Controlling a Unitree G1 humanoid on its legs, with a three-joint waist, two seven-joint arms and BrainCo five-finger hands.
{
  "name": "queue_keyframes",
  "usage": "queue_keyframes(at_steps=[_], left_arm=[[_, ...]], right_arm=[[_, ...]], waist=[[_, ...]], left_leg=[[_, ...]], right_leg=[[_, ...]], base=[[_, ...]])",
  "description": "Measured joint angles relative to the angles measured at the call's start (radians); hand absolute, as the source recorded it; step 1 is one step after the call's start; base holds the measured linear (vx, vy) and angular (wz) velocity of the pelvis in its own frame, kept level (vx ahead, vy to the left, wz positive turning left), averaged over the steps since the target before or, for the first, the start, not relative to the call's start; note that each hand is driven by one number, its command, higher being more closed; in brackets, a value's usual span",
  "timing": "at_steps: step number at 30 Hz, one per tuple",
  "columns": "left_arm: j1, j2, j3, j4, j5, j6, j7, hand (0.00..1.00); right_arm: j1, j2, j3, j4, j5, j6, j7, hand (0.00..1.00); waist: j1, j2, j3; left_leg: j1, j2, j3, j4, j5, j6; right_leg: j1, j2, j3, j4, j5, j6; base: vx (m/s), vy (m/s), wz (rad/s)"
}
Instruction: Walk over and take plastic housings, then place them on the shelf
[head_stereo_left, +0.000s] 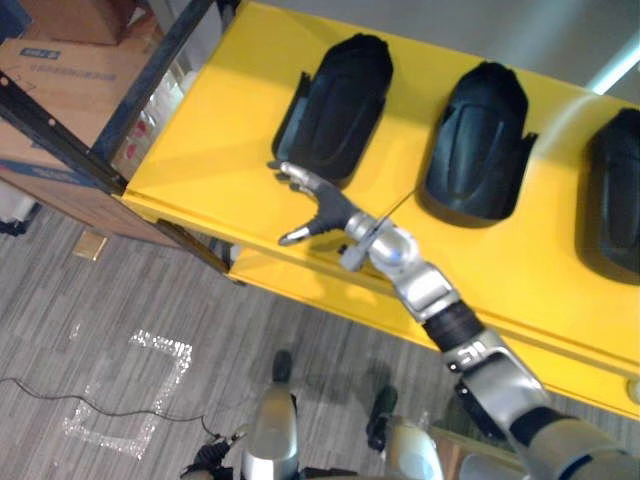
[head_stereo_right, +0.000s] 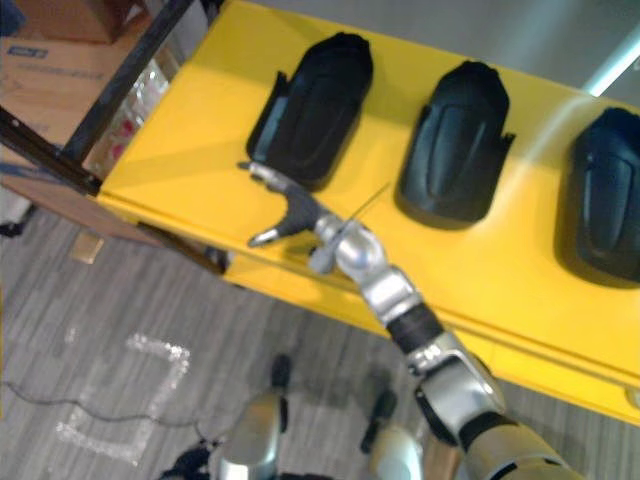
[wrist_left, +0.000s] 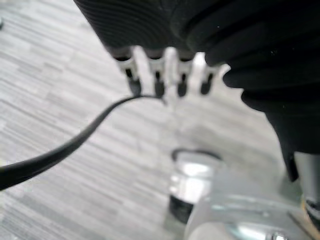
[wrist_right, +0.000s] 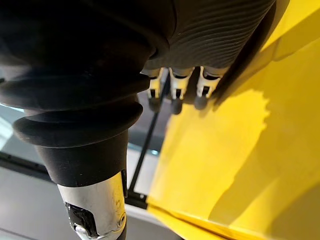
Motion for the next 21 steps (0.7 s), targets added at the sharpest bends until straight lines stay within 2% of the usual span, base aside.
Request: queue_keyframes(at_steps=[7,12,13,16,18,21], left_arm=[[0.000,-0.001,0.000,0.000,-0.005,0.009,0.000,0.00],[0.001,-0.001,0.000,0.002,-0.005,0.008,0.000,0.00],[0.002,-0.001,0.001,0.004,-0.005,0.007,0.001,0.00],[0.008,-0.001,0.004,0.013,-0.005,0.005,0.003,0.00],[0.012,-0.001,0.013,0.024,-0.004,0.005,0.005,0.00],[0.044,-0.001,0.033,0.043,-0.004,0.012,0.019,0.00]], right_arm=[[-0.003,-0.002,0.000,0.000,0.002,-0.023,0.022,0.00],[-0.004,-0.005,0.016,-0.045,0.120,-0.049,0.165,0.00],[-0.004,-0.005,0.031,-0.120,0.158,-0.049,0.212,0.00],[-0.004,0.001,0.052,-0.334,0.229,-0.049,0.266,0.00],[-0.002,0.012,0.049,-0.416,0.248,-0.049,0.266,0.00],[0.037,0.014,0.002,-0.526,0.254,-0.047,0.226,0.00]], waist=[[0.000,0.000,0.000],[-0.002,0.000,0.000],[-0.003,0.000,0.000],[-0.002,-0.006,-0.006],[-0.013,-0.013,-0.014],[-0.025,-0.049,-0.091]], left_leg=[[-0.001,0.000,0.000,0.000,0.000,0.000],[0.015,0.000,0.002,-0.003,-0.001,-0.001],[0.034,0.000,0.005,-0.010,-0.003,-0.002],[0.076,0.000,0.031,-0.043,-0.003,-0.001],[0.091,-0.001,0.036,-0.058,-0.002,-0.001],[0.110,-0.006,0.052,-0.099,0.004,-0.006]], right_leg=[[0.000,0.000,0.000,0.000,0.000,0.000],[0.015,0.001,0.001,-0.004,0.000,0.000],[0.032,0.002,0.002,-0.013,0.000,0.000],[0.051,0.003,0.022,-0.028,0.002,0.004],[0.065,0.003,0.023,-0.045,0.005,0.009],[0.075,0.005,0.027,-0.086,0.015,0.017]], base=[[0.00,0.000,0.00],[0.00,-0.001,-0.01],[0.01,-0.007,-0.07],[0.02,-0.003,-0.17],[0.06,0.005,-0.12],[0.10,0.005,-0.05]])
